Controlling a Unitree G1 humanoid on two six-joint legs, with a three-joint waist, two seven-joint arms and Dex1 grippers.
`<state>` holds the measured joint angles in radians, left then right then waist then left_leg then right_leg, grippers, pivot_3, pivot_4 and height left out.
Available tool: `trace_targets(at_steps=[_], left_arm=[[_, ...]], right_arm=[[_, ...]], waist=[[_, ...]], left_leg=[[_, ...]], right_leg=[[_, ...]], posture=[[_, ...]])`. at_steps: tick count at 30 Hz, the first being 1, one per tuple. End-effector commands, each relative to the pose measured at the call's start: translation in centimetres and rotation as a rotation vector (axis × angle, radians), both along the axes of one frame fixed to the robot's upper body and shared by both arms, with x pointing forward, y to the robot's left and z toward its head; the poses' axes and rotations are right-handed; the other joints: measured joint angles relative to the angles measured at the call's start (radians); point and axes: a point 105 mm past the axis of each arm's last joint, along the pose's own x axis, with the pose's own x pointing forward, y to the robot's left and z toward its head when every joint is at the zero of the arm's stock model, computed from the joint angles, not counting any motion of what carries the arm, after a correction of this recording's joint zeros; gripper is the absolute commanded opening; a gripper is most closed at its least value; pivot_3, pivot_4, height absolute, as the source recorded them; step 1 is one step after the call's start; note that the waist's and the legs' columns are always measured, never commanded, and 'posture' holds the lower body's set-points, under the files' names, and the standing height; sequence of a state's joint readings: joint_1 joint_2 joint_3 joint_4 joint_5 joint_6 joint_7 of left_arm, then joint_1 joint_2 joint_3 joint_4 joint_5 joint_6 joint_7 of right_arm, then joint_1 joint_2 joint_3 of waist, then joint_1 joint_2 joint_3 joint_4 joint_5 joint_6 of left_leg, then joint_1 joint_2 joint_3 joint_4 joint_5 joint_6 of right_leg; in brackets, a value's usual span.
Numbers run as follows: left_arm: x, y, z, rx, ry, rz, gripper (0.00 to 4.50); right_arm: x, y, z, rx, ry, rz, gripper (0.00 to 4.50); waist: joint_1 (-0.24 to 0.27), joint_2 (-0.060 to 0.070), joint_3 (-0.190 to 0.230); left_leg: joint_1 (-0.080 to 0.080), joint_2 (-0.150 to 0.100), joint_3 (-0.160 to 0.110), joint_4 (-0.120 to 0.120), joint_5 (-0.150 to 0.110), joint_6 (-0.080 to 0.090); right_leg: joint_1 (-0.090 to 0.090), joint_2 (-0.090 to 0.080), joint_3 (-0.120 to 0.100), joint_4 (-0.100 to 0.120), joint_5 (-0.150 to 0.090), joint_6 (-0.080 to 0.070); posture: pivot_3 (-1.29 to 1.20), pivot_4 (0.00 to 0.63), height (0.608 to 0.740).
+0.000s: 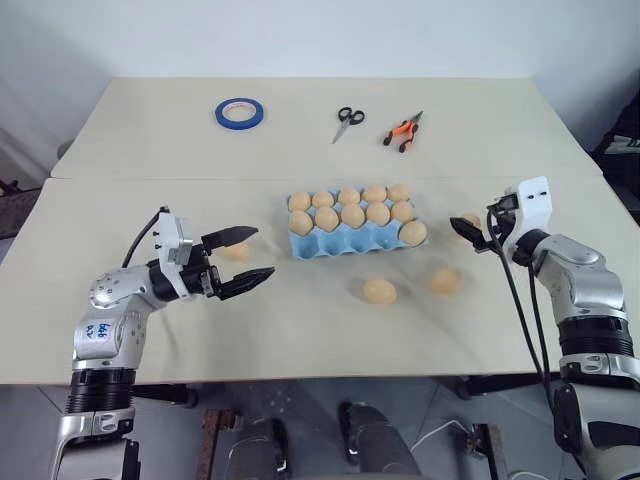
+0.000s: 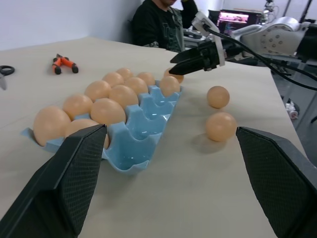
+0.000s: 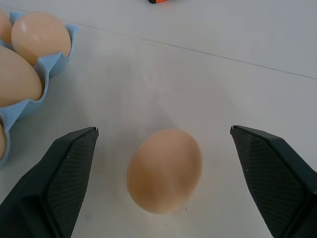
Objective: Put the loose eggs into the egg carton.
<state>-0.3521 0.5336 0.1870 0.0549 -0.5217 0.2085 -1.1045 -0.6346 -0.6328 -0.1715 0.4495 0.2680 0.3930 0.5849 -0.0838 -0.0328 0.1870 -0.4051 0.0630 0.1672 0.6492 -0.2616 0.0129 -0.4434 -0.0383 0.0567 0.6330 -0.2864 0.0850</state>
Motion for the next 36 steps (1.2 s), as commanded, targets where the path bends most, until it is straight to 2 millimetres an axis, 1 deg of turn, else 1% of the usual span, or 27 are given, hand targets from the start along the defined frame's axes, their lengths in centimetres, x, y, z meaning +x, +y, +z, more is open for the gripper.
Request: trace_targets(at_steps=[1,2,6,7,9,11,14,18,26,27,29,33,35,36], left_arm=[[-0.6,0.3,1.1,-0.024,-0.046,0.010,4.45],[-0.6,0.3,1.0,-0.025,-0.044,0.014,4.45],[-0.8,0.0,0.7,-0.031,-0.033,0.012,4.45],[-0.7,0.0,0.7,-0.033,-0.032,0.012,4.45],[-0.6,-0.1,0.8,-0.035,-0.032,0.012,4.45],[-0.4,-0.1,0.8,-0.035,-0.033,0.012,4.45],[-0.1,-0.1,1.0,-0.034,-0.036,0.012,4.45],[0.1,-0.1,1.1,-0.035,-0.039,0.012,4.45],[0.1,-0.1,1.1,-0.034,-0.040,0.012,4.45],[0.1,-0.1,1.1,-0.034,-0.040,0.013,4.48],[0.1,-0.1,1.1,-0.034,-0.041,0.018,4.50],[0.1,0.1,1.1,-0.034,-0.042,0.027,4.50],[0.1,0.1,1.1,-0.035,-0.042,0.029,4.50],[0.1,0.1,1.0,-0.036,-0.042,0.030,4.50]], right_arm=[[-2.3,0.0,2.5,0.001,-0.087,0.049,4.50],[-2.9,0.3,2.4,0.004,-0.083,0.068,4.50],[-7.3,3.0,0.4,0.019,0.020,0.222,4.50],[-8.1,3.4,-0.2,0.019,0.048,0.238,4.50],[-9.1,3.8,-1.0,0.011,0.083,0.245,4.50],[-9.5,3.8,-1.6,0.004,0.100,0.231,4.50],[-9.6,3.7,-2.3,0.004,0.111,0.210,4.50],[-9.1,3.6,-3.1,-0.001,0.116,0.186,4.50],[-8.4,4.0,-4.8,-0.002,0.150,0.184,4.50],[-8.4,4.0,-5.0,-0.004,0.157,0.182,4.32],[-8.3,4.1,-4.6,-0.004,0.129,0.184,3.90],[-8.4,4.1,-4.0,-0.002,0.100,0.187,2.51],[-8.4,4.1,-3.2,0.008,0.073,0.183,2.21],[-8.4,4.1,-2.8,0.012,0.060,0.181,2.19]], waist=[[0.003,0.000,0.000],[0.005,0.000,0.000],[0.010,0.000,0.000],[0.011,0.000,0.000],[0.008,0.000,0.000],[0.002,0.000,0.000],[0.001,0.000,0.000],[0.001,0.000,0.000],[0.002,0.000,0.000],[0.002,0.000,0.000],[0.002,0.000,0.000],[0.002,0.000,0.000],[0.002,0.000,0.000],[0.002,0.000,0.000]], left_leg=[[0.000,0.000,0.000,-0.001,0.000,-0.001],[0.000,0.000,-0.001,-0.001,0.000,-0.001],[-0.001,0.001,-0.002,-0.002,-0.001,-0.001],[-0.001,0.001,-0.002,-0.002,-0.001,-0.001],[-0.001,0.001,-0.001,-0.001,-0.002,0.002],[0.000,0.000,0.001,-0.001,-0.003,0.003],[0.000,0.000,0.002,0.000,-0.003,0.002],[0.000,-0.001,0.003,0.000,-0.002,0.003],[0.000,0.000,0.003,-0.002,-0.002,0.003],[0.000,0.000,0.003,-0.002,-0.002,0.003],[0.000,0.000,0.003,-0.002,-0.002,0.003],[0.000,0.000,0.003,-0.001,-0.002,0.003],[0.000,0.000,0.003,-0.001,-0.002,0.003],[0.000,0.000,0.003,-0.001,-0.002,0.003]], right_leg=[[0.000,0.000,0.000,-0.001,0.000,0.000],[0.000,0.000,0.000,-0.001,0.000,0.000],[0.000,0.001,0.000,-0.003,0.000,0.000],[0.001,0.001,0.000,-0.003,0.000,0.000],[0.001,0.001,0.000,-0.003,0.001,0.001],[0.001,0.000,0.000,-0.003,0.002,0.003],[0.001,0.000,0.000,-0.005,0.006,0.002],[0.002,-0.001,0.001,-0.007,0.006,-0.002],[0.001,0.000,0.001,-0.007,0.007,-0.001],[0.001,0.000,0.001,-0.007,0.007,-0.001],[0.001,0.000,0.001,-0.007,0.007,-0.001],[0.001,0.000,0.001,-0.007,0.007,-0.001],[0.001,0.000,0.001,-0.007,0.007,-0.001],[0.001,0.000,0.001,-0.007,0.007,-0.001]], posture=[[0.00,0.150,0.740],[0.00,0.150,0.740],[0.00,0.150,0.740],[0.00,0.150,0.740],[0.00,0.150,0.740],[0.00,0.150,0.740],[0.00,0.150,0.740],[0.00,0.150,0.740],[0.00,0.150,0.740],[0.00,0.150,0.740],[0.00,0.150,0.740],[0.00,0.150,0.740],[0.00,0.150,0.740],[0.00,0.150,0.740]])
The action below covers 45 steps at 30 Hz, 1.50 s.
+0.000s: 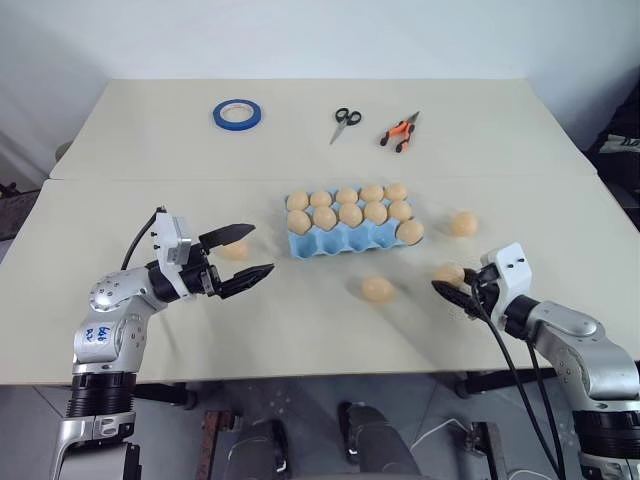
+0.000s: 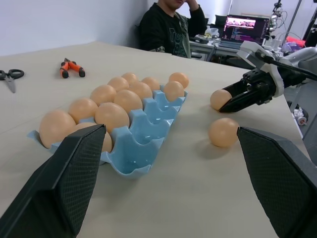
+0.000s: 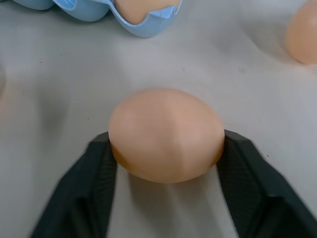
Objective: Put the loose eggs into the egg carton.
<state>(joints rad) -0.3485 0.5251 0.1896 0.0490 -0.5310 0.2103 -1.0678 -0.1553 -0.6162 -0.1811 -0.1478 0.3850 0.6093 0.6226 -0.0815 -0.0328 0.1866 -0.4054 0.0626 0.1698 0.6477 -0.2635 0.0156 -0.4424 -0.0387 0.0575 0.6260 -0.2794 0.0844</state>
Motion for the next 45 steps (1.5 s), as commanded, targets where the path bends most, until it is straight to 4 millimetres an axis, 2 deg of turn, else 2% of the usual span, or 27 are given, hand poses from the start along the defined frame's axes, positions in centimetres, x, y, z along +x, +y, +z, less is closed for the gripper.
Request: trace_targets(at_steps=[1,5,7,10,15,18,22,26,28,29,33,40,45], left_arm=[[-0.1,0.0,0.9,-0.014,-0.042,0.000,4.50],[0.0,0.0,0.9,-0.017,-0.043,-0.001,4.50],[0.0,-0.1,0.9,-0.019,-0.043,-0.003,4.50],[0.1,-0.2,1.0,-0.022,-0.044,-0.005,4.50],[0.2,-0.2,1.1,-0.024,-0.050,-0.005,4.50],[0.2,-0.1,1.3,-0.027,-0.057,0.006,4.50],[0.1,-0.1,1.2,-0.028,-0.060,0.010,4.50],[-0.1,0.0,1.1,-0.031,-0.063,0.021,4.50],[-0.2,0.2,1.1,-0.032,-0.064,0.029,4.50],[-0.3,0.2,1.1,-0.032,-0.064,0.031,4.50],[-0.4,0.3,1.0,-0.034,-0.064,0.039,4.50],[-0.3,0.4,0.9,-0.034,-0.061,0.039,4.50],[0.1,0.1,1.1,-0.035,-0.062,0.029,4.50]], right_arm=[[0.3,-0.1,3.1,0.018,-0.116,-0.011,2.18],[1.2,0.5,6.4,0.025,-0.203,-0.020,2.18],[2.2,1.3,8.2,0.044,-0.236,-0.028,2.18],[3.7,3.2,9.5,0.042,-0.263,-0.019,2.18],[5.3,6.9,9.8,0.050,-0.247,0.048,2.18],[5.4,8.8,8.9,0.072,-0.214,0.113,2.18],[5.9,10.1,7.1,0.045,-0.187,0.160,2.18],[6.7,10.1,6.2,0.021,-0.167,0.151,2.18],[6.9,9.9,6.1,0.007,-0.167,0.146,2.86],[7.0,9.8,6.1,0.006,-0.167,0.142,3.06],[6.5,10.2,6.6,0.009,-0.180,0.179,4.46],[4.9,10.6,10.0,0.040,-0.252,0.249,4.49],[5.1,9.2,10.1,0.022,-0.262,0.199,4.49]], waist=[[0.000,0.000,0.000],[-0.003,0.000,0.000],[-0.006,0.000,0.000],[-0.004,0.000,0.000],[-0.003,0.000,0.000],[-0.002,0.000,0.000],[-0.001,0.000,0.000],[-0.002,0.000,0.000],[-0.004,0.000,0.000],[-0.004,0.000,0.000],[-0.003,0.000,0.000],[-0.002,0.000,0.000],[-0.002,0.000,0.000]], left_leg=[[0.000,0.000,0.000,0.000,0.000,0.000],[0.000,0.000,0.000,0.000,0.000,0.000],[0.000,0.000,0.000,0.000,0.000,-0.001],[0.000,0.000,0.000,0.000,0.001,-0.001],[-0.001,0.001,-0.001,-0.002,0.001,-0.002],[-0.002,0.001,0.000,-0.002,0.002,0.001],[-0.002,0.002,0.001,-0.001,0.002,0.001],[-0.002,0.001,0.003,-0.001,0.002,0.001],[-0.002,0.001,0.003,-0.001,0.002,0.001],[-0.001,0.001,0.003,-0.001,0.002,0.001],[-0.001,0.002,0.002,-0.001,0.001,-0.001],[-0.001,0.002,0.002,-0.001,-0.001,-0.003],[-0.001,0.002,0.002,-0.001,-0.001,-0.003]], right_leg=[[0.000,0.000,0.000,0.000,0.000,0.000],[0.000,0.000,0.000,0.000,0.000,0.000],[0.000,0.000,0.001,0.001,0.000,0.000],[-0.001,0.000,0.000,0.001,0.000,-0.001],[-0.002,0.000,-0.001,0.000,0.000,-0.001],[-0.002,0.000,-0.002,0.000,0.000,-0.001],[-0.002,-0.001,-0.005,-0.001,0.000,-0.001],[-0.002,-0.001,-0.005,-0.001,0.000,-0.001],[-0.002,-0.001,-0.004,-0.001,0.000,-0.001],[-0.002,-0.001,-0.004,0.000,0.000,-0.001],[-0.002,-0.001,-0.006,0.000,0.000,-0.001],[-0.003,-0.001,-0.006,0.000,0.000,-0.001],[-0.003,-0.002,-0.006,0.000,0.000,-0.001]], posture=[[0.00,0.150,0.740],[0.00,0.150,0.740],[0.00,0.150,0.740],[0.00,0.150,0.740],[0.00,0.150,0.740],[0.00,0.150,0.740],[0.00,0.150,0.740],[0.00,0.150,0.740],[0.00,0.150,0.740],[0.00,0.150,0.740],[0.00,0.150,0.740],[0.00,0.150,0.740],[0.00,0.150,0.740]])
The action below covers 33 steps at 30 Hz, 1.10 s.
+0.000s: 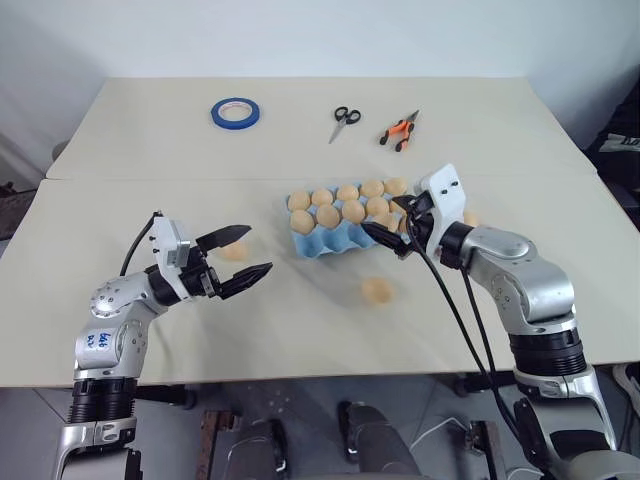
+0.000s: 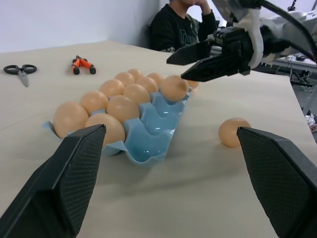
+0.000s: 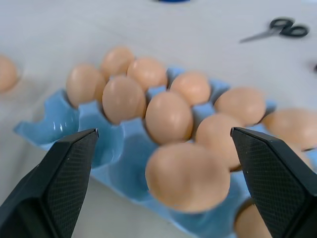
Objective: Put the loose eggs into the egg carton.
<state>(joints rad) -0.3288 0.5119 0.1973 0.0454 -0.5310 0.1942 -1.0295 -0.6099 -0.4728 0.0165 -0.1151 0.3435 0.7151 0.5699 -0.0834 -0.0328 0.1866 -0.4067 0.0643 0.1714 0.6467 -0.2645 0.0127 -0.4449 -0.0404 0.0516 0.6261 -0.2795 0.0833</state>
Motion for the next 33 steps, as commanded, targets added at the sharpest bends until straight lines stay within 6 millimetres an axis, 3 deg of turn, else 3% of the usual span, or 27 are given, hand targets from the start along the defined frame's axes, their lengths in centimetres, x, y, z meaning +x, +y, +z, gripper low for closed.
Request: trace_targets(at_steps=[1,6,10,14,18,23,29,33], left_arm=[[0.1,-0.2,1.4,-0.015,-0.062,-0.016,4.50],[0.3,-0.5,1.5,-0.017,-0.064,-0.027,4.50],[0.2,-0.3,1.6,-0.016,-0.065,-0.024,4.50],[-0.1,0.2,1.4,-0.008,-0.058,-0.012,4.50],[-0.1,0.5,1.3,-0.005,-0.052,-0.004,4.50],[0.3,0.2,1.3,-0.009,-0.050,-0.009,4.50],[0.7,0.1,1.3,-0.010,-0.051,-0.018,4.50],[0.8,0.0,1.4,-0.010,-0.052,-0.022,4.50]], right_arm=[[0.0,-1.3,1.5,0.008,-0.057,-0.041,4.49],[0.4,-2.2,0.9,-0.001,-0.058,-0.090,4.49],[-0.4,-3.4,2.1,0.042,-0.086,-0.103,4.49],[-4.2,-6.1,2.7,0.051,-0.127,-0.035,4.49],[-8.3,-9.3,1.1,0.011,-0.091,-0.003,4.49],[-11.2,-12.2,-1.0,-0.007,-0.051,-0.027,4.49],[-11.6,-13.5,-1.4,-0.001,-0.078,-0.071,4.49],[-10.3,-14.2,-1.4,-0.008,-0.115,-0.151,4.49]], waist=[[0.000,0.000,0.000],[-0.001,0.000,0.000],[0.000,0.000,0.000],[0.012,0.000,0.000],[0.031,0.000,0.000],[0.028,0.000,0.000],[0.023,0.000,0.000],[0.024,0.000,0.000]], left_leg=[[0.000,0.000,0.000,0.000,0.000,0.000],[0.000,0.000,0.000,0.000,0.000,0.000],[0.000,0.000,0.000,-0.001,0.001,0.001],[0.000,0.000,0.000,-0.001,0.000,0.004],[-0.001,0.001,0.000,-0.001,-0.001,0.006],[0.002,0.000,0.001,0.001,-0.004,0.004],[0.004,0.000,0.001,0.002,-0.001,0.005],[0.004,-0.001,0.001,0.002,-0.001,0.005]], right_leg=[[0.000,0.000,0.000,0.000,0.000,0.000],[0.000,0.000,0.000,0.000,0.000,0.000],[0.000,0.000,0.000,-0.001,0.000,0.000],[0.000,0.000,-0.001,-0.002,0.000,0.000],[0.001,0.000,-0.003,-0.005,0.000,0.000],[0.005,0.000,-0.002,-0.006,0.001,0.002],[0.006,0.000,-0.001,-0.006,0.001,-0.003],[0.006,-0.001,-0.001,-0.006,0.001,-0.003]], posture=[[0.00,0.150,0.740],[0.00,0.150,0.740],[0.00,0.150,0.740],[0.00,0.150,0.740],[0.00,0.150,0.740],[0.00,0.150,0.740],[0.00,0.150,0.740],[0.00,0.150,0.740]])
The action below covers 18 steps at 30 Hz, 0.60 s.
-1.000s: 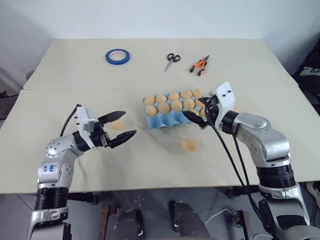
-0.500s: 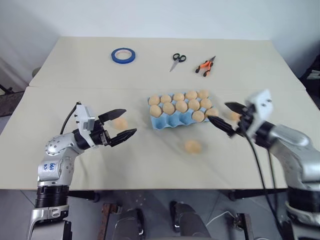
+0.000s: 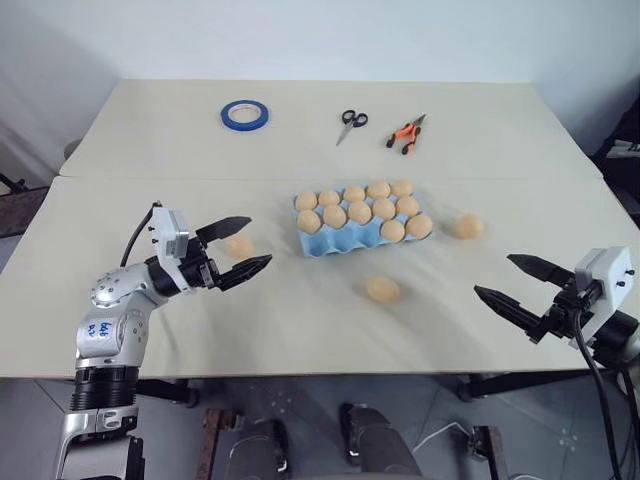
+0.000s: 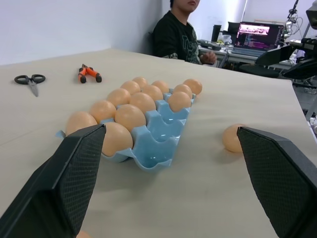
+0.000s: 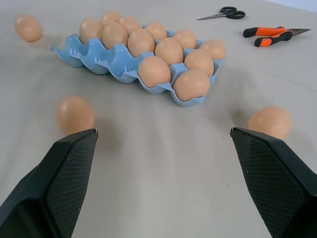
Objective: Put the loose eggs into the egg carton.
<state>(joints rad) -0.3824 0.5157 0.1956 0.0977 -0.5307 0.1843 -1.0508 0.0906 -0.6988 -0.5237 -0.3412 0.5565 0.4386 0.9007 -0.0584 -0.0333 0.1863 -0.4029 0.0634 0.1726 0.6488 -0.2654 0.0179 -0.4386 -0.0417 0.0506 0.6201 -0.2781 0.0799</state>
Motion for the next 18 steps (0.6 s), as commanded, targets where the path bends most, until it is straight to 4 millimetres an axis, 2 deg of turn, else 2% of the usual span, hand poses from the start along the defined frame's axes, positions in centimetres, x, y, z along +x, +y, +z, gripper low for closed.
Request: trace_targets(at_steps=[1,4,9,15,18], left_arm=[[0.0,-0.1,0.7,-0.006,-0.036,-0.009,4.50],[0.0,-0.2,0.7,-0.008,-0.039,-0.011,4.50],[-0.1,-0.2,0.8,-0.010,-0.043,-0.006,4.50],[-0.1,-0.3,0.8,-0.010,-0.047,-0.006,4.50],[-0.1,-0.4,0.9,-0.011,-0.048,-0.005,4.50]], right_arm=[[1.5,-1.2,0.9,-0.010,-0.079,-0.108,4.49],[2.9,-1.4,1.0,-0.006,-0.109,-0.159,4.49],[6.6,-2.9,0.9,0.022,-0.139,-0.344,4.49],[11.2,-2.7,-0.3,0.082,-0.091,-0.455,4.49],[12.6,-2.2,-0.5,0.105,-0.082,-0.460,4.49]], waist=[[-0.001,0.000,0.000],[-0.001,0.000,0.000],[-0.001,0.000,0.000],[-0.005,0.000,0.000],[-0.005,0.000,0.000]], left_leg=[[0.000,0.000,0.000,0.000,0.000,0.000],[0.000,0.000,0.001,0.000,0.000,0.000],[-0.001,0.000,0.000,-0.001,0.000,0.000],[-0.002,0.000,0.001,-0.001,0.001,-0.001],[-0.002,0.000,0.001,-0.001,0.001,-0.001]], right_leg=[[0.000,0.000,0.000,0.000,0.000,0.000],[0.000,-0.001,0.001,0.000,0.000,0.000],[-0.002,-0.001,0.001,0.000,0.000,0.000],[-0.003,0.000,0.001,0.001,0.000,0.000],[-0.004,0.000,0.001,0.001,0.001,0.002]], posture=[[0.00,0.150,0.740],[0.00,0.150,0.740],[0.00,0.150,0.740],[0.00,0.150,0.740],[0.00,0.150,0.740]])
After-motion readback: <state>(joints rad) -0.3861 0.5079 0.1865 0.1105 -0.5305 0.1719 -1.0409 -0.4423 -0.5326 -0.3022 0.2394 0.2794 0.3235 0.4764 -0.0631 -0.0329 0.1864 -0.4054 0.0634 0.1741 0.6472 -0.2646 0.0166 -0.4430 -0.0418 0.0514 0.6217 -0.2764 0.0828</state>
